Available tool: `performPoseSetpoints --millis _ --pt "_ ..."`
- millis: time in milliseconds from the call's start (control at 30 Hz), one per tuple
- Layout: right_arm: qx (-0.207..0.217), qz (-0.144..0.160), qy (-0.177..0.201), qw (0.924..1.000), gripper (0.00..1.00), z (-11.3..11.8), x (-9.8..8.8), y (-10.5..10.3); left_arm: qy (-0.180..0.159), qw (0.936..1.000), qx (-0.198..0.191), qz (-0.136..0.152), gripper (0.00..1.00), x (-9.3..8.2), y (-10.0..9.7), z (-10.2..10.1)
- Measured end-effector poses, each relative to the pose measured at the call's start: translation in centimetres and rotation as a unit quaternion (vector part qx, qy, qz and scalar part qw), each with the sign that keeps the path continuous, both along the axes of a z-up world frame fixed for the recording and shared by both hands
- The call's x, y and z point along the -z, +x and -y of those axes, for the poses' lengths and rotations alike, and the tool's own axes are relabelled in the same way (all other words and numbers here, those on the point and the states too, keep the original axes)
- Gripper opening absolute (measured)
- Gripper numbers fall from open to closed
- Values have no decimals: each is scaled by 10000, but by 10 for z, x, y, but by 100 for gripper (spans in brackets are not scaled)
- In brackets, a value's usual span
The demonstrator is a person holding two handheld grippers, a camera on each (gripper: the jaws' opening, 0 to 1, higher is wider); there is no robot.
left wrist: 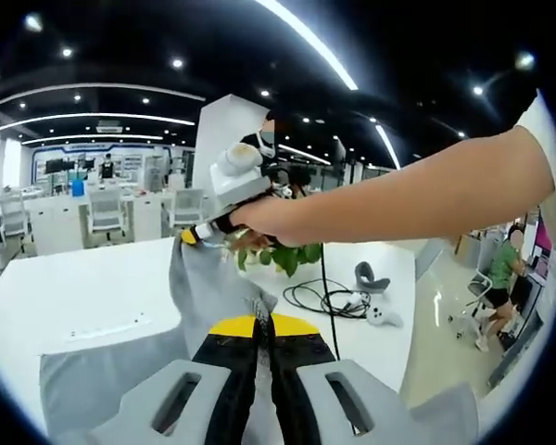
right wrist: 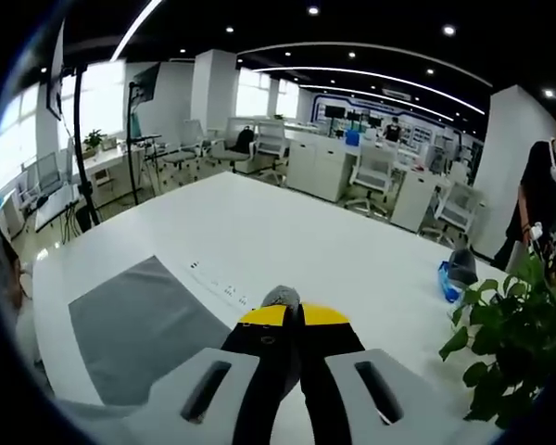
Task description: Fold the towel on the table until its edges align and the towel forms a compact rectangular stack.
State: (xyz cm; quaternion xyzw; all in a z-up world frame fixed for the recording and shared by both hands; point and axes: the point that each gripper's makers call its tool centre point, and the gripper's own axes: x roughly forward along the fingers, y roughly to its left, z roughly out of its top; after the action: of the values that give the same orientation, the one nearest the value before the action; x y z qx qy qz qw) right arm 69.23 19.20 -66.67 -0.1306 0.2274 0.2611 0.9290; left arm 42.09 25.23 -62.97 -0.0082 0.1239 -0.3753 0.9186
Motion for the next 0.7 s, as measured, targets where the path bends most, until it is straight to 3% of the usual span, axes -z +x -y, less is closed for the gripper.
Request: performPoseSetpoints --millis 400,600,700 --pt "-196 -45 -54 9998 1 -65 0 8 -89 9992 -391 -57 3 8 -4 -58" --pt "-328 -76 -127 9994 1 -96 9 7 178 9981 -582 60 3 20 -5 -87" --pt "-384 -101 -180 9990 1 -110 15 4 220 9974 -693 -24 3 29 -6 -102"
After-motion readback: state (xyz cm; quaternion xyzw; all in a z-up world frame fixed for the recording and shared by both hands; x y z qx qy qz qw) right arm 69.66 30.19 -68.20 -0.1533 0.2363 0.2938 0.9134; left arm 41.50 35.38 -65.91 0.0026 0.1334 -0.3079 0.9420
